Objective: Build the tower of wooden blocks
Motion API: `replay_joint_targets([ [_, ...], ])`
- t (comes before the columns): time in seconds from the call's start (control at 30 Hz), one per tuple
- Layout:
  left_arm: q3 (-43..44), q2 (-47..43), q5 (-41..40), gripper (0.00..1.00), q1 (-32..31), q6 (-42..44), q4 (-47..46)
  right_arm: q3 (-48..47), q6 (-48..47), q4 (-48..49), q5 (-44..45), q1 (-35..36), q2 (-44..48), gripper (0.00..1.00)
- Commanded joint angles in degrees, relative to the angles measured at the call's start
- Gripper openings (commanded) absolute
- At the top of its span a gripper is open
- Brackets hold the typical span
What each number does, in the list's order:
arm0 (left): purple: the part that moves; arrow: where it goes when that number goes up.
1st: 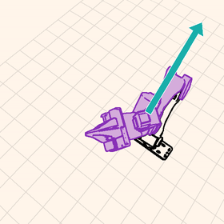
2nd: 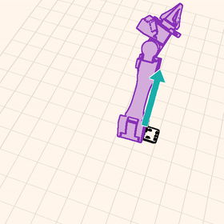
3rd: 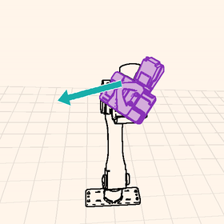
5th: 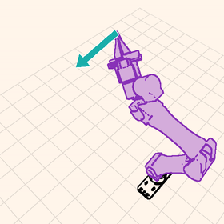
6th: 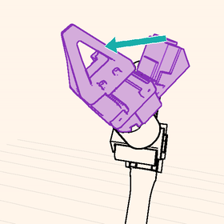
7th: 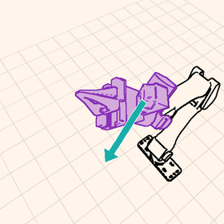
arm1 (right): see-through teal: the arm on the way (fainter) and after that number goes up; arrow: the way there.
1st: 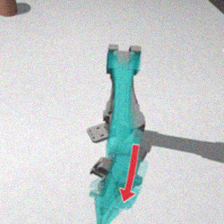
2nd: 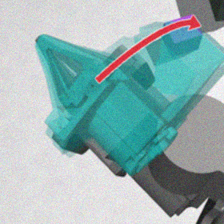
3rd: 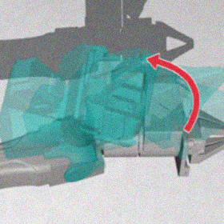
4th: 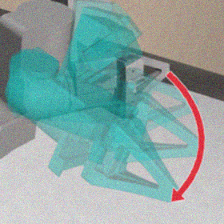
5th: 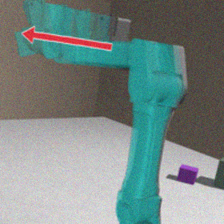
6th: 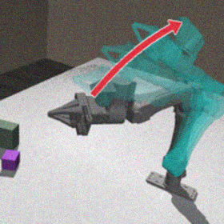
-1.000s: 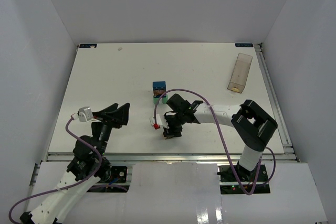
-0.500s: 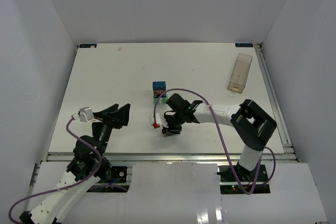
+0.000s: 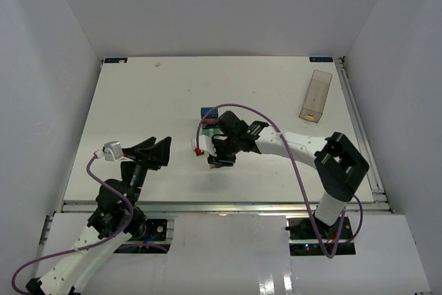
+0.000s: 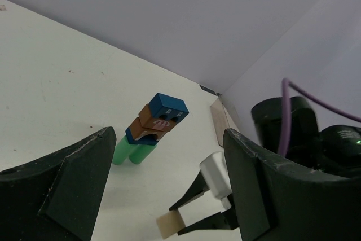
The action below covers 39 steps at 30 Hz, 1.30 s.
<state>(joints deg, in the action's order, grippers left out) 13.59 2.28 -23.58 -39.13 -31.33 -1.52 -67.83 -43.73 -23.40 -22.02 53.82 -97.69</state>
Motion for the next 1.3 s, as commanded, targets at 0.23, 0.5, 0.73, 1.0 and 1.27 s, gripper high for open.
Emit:
replay_joint_targets([
  [0.23, -1.3, 0.1, -0.3, 0.88, -0.2, 0.4, 0.3, -32.0, 3.1, -16.0, 5.2, -7.6, -0.6, 0.08],
  [0.5, -1.2, 2.5, 0.7, 0.88, -0.3, 0.8, -0.7, -53.3, -2.8, -27.8, 4.5, -10.8, -13.4, 0.08],
  [0.73, -1.1, 3.1, 0.9, 0.88, -0.3, 1.0, -0.8, -53.7, -5.0, -28.0, 4.2, -11.8, -15.7, 0.08],
  [1.0, -1.1, 3.0, 1.3, 0.88, -0.3, 1.1, -0.9, -50.4, -5.5, -27.1, 2.5, -11.7, -14.4, 0.08],
  [1.27, -1.1, 3.2, 2.1, 0.89, -0.3, 1.1, -1.3, -49.1, -5.4, -26.3, 2.9, -11.1, -14.2, 0.08],
])
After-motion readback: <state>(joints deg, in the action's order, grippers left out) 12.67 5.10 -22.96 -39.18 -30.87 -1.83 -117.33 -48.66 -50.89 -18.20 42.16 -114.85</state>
